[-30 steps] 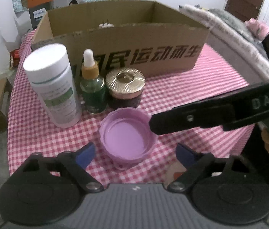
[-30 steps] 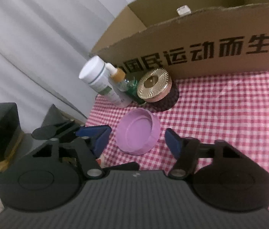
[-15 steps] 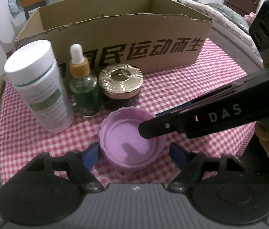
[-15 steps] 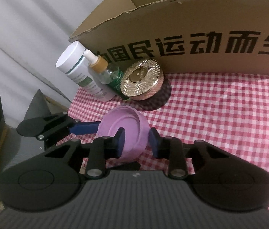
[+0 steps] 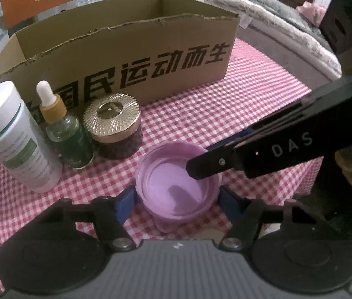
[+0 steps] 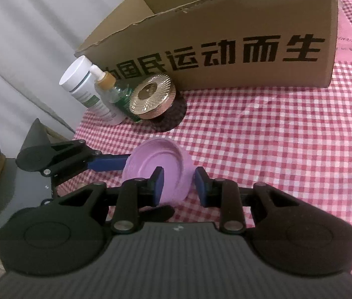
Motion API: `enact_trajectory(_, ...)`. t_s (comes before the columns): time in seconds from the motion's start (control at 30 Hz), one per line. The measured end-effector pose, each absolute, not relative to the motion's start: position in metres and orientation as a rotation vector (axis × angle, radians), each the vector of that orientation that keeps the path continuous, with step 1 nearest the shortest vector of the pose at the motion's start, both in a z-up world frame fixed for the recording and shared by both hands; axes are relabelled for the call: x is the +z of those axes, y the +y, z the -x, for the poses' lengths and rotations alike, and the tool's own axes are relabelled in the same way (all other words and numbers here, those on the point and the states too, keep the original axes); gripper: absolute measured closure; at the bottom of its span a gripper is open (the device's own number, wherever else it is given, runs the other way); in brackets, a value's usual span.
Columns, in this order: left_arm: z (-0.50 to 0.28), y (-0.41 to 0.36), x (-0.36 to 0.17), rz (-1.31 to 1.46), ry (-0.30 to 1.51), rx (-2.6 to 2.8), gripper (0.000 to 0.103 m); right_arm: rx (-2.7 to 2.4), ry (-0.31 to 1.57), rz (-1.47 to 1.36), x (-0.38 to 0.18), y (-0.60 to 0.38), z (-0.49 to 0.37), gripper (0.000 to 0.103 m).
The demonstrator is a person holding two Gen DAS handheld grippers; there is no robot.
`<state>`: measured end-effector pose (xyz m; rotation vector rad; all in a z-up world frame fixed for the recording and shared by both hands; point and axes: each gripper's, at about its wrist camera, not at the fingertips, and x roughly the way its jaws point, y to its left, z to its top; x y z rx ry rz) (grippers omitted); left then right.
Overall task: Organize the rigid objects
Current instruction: 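Lower the right gripper onto the pink plastic lid rim and close, then lift the pink lid with the right gripper toward the box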
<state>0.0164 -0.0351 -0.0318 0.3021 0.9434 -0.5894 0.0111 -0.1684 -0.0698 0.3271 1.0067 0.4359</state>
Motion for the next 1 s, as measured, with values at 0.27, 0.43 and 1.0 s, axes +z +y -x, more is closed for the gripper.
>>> enact_trajectory(0.27, -0.012, -0.045, -0.031, -0.335, 0.923, -0.563, 0.030, 0.436, 0.991, -0.268, -0.072, -0.162, -0.014, 0.075)
enact_trajectory(0.43, -0.012, -0.044, -0.029, -0.326, 0.925, -0.552, 0.030, 0.432, 0.972, -0.222, -0.072, -0.159, -0.012, 0.079)
enact_trajectory(1.0, -0.002, -0.042, -0.010, -0.319, 0.877, -0.541, 0.030, 0.424, 0.932, -0.216, -0.057, -0.158, 0.001, 0.079)
